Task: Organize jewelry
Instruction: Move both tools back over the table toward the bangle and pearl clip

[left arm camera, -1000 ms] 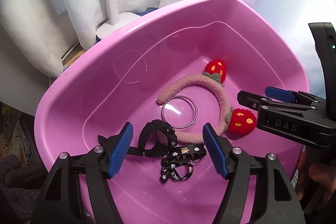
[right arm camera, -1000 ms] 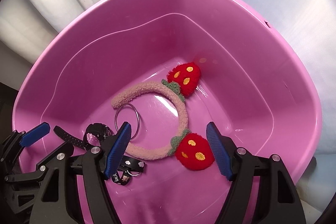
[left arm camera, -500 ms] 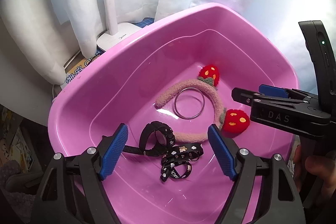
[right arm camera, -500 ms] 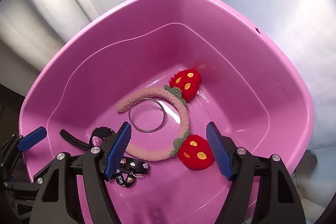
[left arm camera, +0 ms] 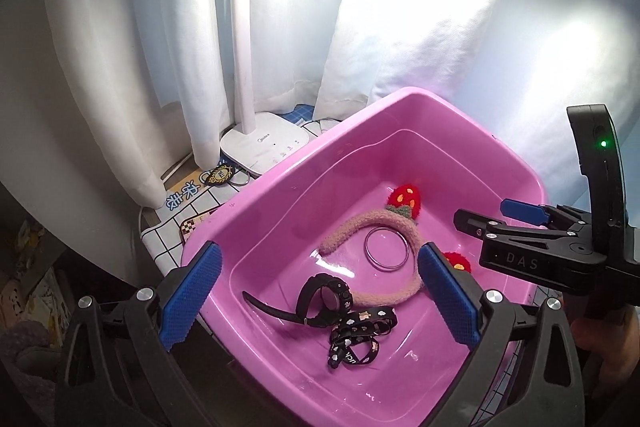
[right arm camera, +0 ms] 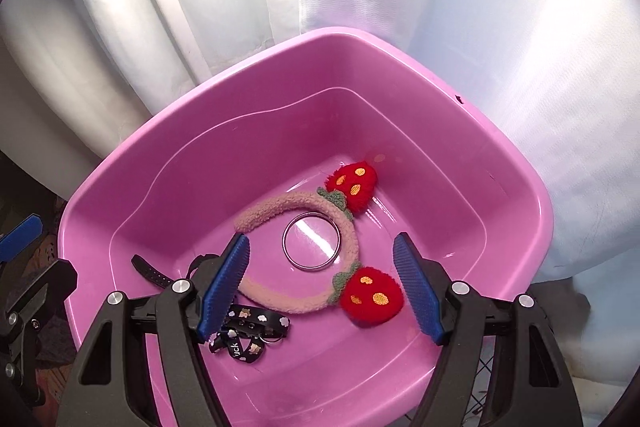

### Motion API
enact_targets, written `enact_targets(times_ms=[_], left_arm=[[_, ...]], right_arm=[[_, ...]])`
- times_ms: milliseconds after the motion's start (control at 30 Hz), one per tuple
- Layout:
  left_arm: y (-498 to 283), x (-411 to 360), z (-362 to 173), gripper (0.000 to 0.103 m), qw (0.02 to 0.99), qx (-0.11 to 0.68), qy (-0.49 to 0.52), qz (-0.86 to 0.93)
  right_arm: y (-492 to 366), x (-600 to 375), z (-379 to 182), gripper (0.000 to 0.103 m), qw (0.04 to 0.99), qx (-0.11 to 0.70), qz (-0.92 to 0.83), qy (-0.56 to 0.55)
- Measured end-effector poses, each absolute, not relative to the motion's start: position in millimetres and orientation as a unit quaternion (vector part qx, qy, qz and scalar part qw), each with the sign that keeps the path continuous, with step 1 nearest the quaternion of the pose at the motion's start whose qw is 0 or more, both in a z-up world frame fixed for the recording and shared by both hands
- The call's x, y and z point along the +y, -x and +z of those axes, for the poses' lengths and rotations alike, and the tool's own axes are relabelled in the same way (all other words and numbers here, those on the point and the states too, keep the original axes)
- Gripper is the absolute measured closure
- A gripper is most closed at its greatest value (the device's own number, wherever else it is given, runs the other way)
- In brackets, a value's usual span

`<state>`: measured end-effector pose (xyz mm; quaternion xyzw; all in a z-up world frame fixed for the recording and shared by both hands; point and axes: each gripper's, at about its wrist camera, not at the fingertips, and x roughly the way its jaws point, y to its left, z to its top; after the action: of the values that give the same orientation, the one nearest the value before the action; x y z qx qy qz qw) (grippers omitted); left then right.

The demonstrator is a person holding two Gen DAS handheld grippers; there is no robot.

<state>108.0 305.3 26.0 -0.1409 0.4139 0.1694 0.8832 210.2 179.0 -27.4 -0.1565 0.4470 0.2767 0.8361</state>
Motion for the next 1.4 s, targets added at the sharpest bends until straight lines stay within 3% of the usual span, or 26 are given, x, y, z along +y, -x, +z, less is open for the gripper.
enact_targets(times_ms=[433,767,1100,1400], left_arm=[[-85,267,62,0.006,0.924,0.334,0.123,0.138],[-72,191,75,0.006,0.939,0.310,0.124,0.075],[-51,84,60,0.006,0.935,0.343,0.091,0.024],[-41,11,22,0.006,0.916,0.393,0.077,0.020]], right_arm=[[-145,87,15,0.032,0.900,0.352,0.247,0.071],[-67,-67,19,0.032,0.939,0.315,0.139,0.015],[7,-232,-11,0.031,0.946,0.322,0.025,-0.027],[24,-284,-55,0.031,0.937,0.342,0.037,-0.053]])
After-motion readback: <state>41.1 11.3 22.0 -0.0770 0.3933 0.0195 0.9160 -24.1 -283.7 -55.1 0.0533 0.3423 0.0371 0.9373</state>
